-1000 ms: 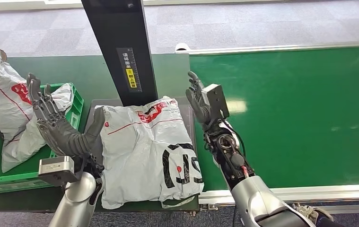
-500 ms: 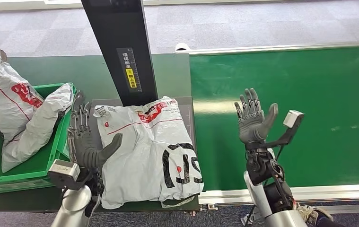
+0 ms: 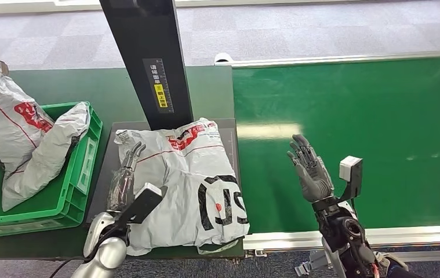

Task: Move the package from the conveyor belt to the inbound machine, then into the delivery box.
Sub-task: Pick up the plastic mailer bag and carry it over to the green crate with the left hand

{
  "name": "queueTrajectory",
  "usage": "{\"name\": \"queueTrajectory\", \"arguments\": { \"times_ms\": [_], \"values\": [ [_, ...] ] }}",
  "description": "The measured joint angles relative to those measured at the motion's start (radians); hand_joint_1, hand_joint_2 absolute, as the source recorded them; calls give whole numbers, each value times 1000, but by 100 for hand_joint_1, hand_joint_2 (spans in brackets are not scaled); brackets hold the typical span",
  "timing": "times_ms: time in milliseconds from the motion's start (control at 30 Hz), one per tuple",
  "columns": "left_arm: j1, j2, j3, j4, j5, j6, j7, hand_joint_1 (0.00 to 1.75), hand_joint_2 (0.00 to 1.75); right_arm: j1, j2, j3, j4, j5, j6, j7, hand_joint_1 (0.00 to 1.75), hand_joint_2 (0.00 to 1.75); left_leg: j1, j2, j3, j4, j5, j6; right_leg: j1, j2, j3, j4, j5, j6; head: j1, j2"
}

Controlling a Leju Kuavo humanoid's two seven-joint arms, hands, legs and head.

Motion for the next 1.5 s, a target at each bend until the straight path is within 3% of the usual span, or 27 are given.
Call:
{"name": "queueTrajectory", "arguments": {
  "times_ms": [200,367,400,500,533,667,900,933,1000,1033,1067,1100,1167,1500],
  "values": [
    [-2,4,17,49,-213,-15,127,0,175,-35,0,9,16,164,-48,-5,0,175,0,0,0,0,0,0,0,0,0,0,0,0,0,0],
    [-14,4,27,74,-316,-34,171,1,175,-40,2,12,18,218,-54,-6,0,175,0,0,0,0,0,0,0,0,0,0,0,0,0,0],
    [-16,3,29,78,-323,-40,170,20,175,-40,3,12,18,226,-54,-7,0,175,0,0,0,0,0,0,0,0,0,0,0,0,0,0],
    [-18,3,34,84,-316,-56,144,135,175,-40,6,12,18,247,-58,-7,0,175,0,0,1,0,0,0,0,0,1,0,0,0,0,0],
    [-18,3,36,87,-308,-58,131,157,175,-40,6,12,18,255,-61,-6,0,175,0,0,1,0,0,0,0,0,1,0,0,0,0,0],
    [-16,2,43,91,-270,-58,80,161,175,-39,7,12,18,295,-85,-6,0,175,0,0,1,0,0,0,0,0,1,0,0,0,0,0],
    [-14,-1,50,90,-234,-56,45,136,175,-39,11,7,18,311,-99,-5,0,175,0,0,1,0,0,0,0,0,1,0,0,0,0,0],
    [-14,-2,51,88,-224,-54,37,115,175,-39,11,6,18,312,-99,-6,0,131,0,0,1,0,0,0,0,0,1,0,0,0,0,0],
    [-12,-7,56,75,-178,-50,2,106,175,-39,15,0,18,321,-100,-14,0,131,0,0,1,0,0,0,0,0,1,0,0,0,0,0],
    [-11,-10,59,66,-152,-49,-17,112,175,-39,17,-2,18,328,-101,-20,0,131,0,0,1,0,0,0,0,0,1,0,0,0,0,0],
    [-10,-12,61,58,-136,-49,-28,139,175,-39,18,-4,18,334,-103,-24,0,175,0,0,1,0,0,0,0,0,1,0,0,0,0,0],
    [-9,-13,62,52,-131,-49,-31,157,175,-39,19,-4,18,338,-105,-26,0,175,0,0,1,0,0,0,0,0,1,0,0,0,0,0],
    [-8,-14,62,47,-130,-50,-33,173,175,-39,20,-4,18,345,-107,-27,0,175,0,0,1,0,0,0,0,0,1,0,0,0,0,0],
    [7,-21,69,11,-61,24,-120,175,175,-39,25,-9,18,368,-110,-39,0,175,0,0,1,0,0,0,0,0,1,0,0,0,0,0]
  ]
}}
